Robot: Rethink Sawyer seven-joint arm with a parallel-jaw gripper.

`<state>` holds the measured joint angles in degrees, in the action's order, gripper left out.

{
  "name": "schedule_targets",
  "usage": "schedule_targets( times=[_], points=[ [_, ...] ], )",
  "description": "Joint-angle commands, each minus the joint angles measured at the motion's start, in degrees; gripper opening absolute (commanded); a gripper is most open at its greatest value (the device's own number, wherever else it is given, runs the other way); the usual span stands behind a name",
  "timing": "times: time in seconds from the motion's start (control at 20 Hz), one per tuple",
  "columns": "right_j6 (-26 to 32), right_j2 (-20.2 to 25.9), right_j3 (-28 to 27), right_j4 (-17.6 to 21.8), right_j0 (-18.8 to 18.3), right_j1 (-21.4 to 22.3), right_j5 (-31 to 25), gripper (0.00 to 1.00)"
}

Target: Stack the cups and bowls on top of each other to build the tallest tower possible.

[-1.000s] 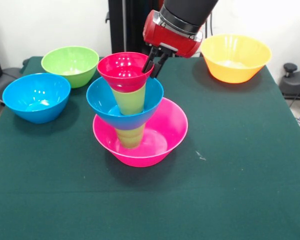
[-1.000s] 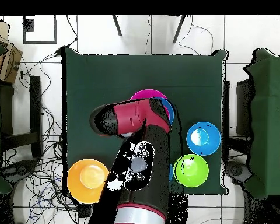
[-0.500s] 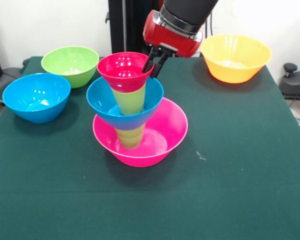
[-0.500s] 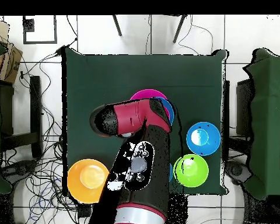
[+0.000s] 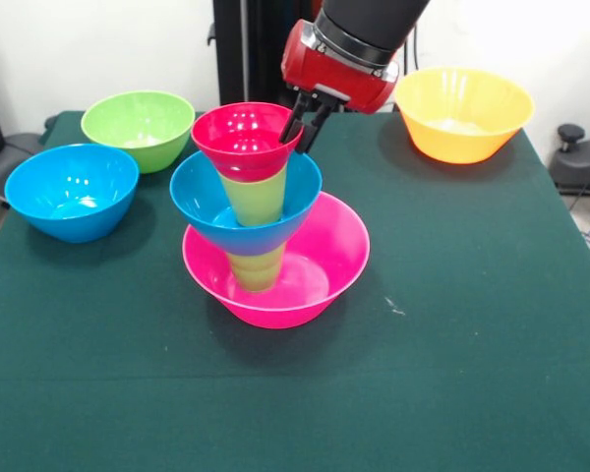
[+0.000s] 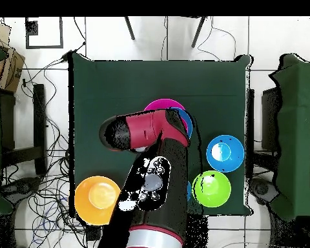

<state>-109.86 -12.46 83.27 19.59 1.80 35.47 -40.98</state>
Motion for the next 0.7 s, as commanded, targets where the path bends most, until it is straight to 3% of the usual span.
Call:
schedule_targets(
  times=[0.05,0.7],
  points=[
    [3.1,4.7,2.2,3.2,0.8,0.5,-1.2,0.00],
    [2.8,4.5,2.9,3.1,0.9,0.8,-1.2,0.00]
  ],
)
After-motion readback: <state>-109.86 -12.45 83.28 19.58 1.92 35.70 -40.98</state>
